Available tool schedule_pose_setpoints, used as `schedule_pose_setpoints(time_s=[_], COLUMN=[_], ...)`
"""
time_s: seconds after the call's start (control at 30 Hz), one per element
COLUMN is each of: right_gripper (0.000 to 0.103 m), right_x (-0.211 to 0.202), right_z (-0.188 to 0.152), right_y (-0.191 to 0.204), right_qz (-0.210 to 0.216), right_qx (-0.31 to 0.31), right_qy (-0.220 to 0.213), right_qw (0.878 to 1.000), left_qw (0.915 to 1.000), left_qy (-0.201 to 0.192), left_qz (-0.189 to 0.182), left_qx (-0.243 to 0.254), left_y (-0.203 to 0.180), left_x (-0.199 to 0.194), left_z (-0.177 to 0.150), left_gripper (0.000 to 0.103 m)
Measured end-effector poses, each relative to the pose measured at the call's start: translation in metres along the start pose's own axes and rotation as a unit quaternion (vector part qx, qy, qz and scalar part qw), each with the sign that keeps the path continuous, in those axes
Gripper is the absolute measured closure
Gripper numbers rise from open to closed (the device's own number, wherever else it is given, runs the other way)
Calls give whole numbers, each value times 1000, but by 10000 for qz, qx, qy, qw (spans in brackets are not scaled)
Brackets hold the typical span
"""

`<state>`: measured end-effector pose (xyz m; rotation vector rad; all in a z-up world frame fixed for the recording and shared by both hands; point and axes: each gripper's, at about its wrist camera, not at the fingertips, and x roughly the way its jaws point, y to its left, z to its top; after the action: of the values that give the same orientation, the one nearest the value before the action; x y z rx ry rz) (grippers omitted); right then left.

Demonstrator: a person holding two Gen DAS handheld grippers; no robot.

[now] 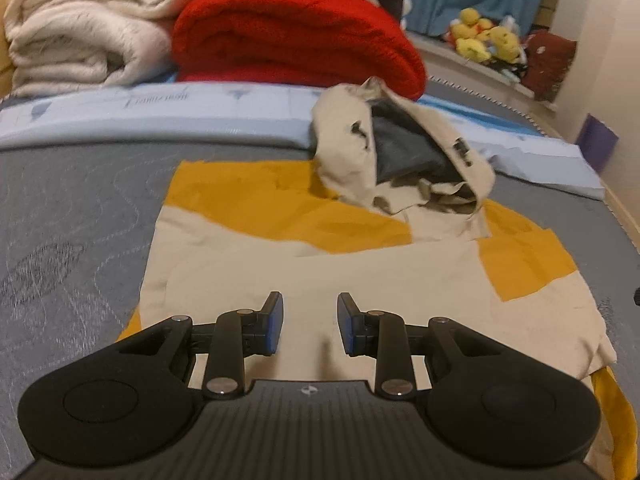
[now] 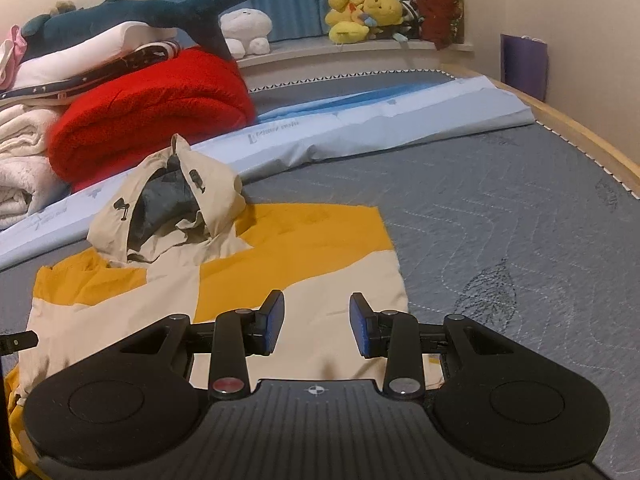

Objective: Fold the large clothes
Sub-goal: 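Move the left tool toward the cream jacket hood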

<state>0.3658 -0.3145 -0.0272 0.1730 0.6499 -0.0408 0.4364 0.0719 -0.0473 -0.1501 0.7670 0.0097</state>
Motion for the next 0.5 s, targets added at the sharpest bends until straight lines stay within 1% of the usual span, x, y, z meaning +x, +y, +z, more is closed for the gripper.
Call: schedule_pose_setpoints(time_s=[0.07, 0.13, 0.2, 0.27, 0.33, 0.4, 0.43, 0.47, 0.5], right_gripper=[66, 66, 66, 66, 66, 73, 82, 87, 88], right_x=[-3, -5, -7, -9, -11, -10, -10, -9, -9], right_z=[2, 6, 10, 14, 16, 17, 18, 19, 20], right_y=[-2, -4, -7, -11, -15, -18, -20, -21, -22], right_qz=[2, 0, -72, -147, -174, -180, -166, -155, -165], right_qx=[-7, -46, -150, -216, -277, -302, -300, -280, -252], right_qy=[-36, -71, -132, -175, -194, -192, -186, -181, -194], right_qw=[10000, 10000, 9998, 9995, 9993, 9992, 9992, 9993, 9994], left_qw=[9998, 9989, 9975, 9958, 9947, 9938, 9937, 9936, 9939], left_qy=[-118, -297, -381, -466, -543, -615, -641, -660, -662], left_qz=[-41, 18, 90, 204, 210, 160, 112, 58, 26], left_qx=[150, 370, 597, 755, 853, 914, 918, 912, 886], left_y=[-2, -4, -8, -14, -23, -33, -39, -44, -48], left_x=[-7, -14, -15, -9, 3, 19, 29, 42, 55], left_z=[2, 5, 12, 28, 50, 76, 89, 105, 117], left_gripper=[73, 74, 74, 74, 74, 74, 74, 74, 74])
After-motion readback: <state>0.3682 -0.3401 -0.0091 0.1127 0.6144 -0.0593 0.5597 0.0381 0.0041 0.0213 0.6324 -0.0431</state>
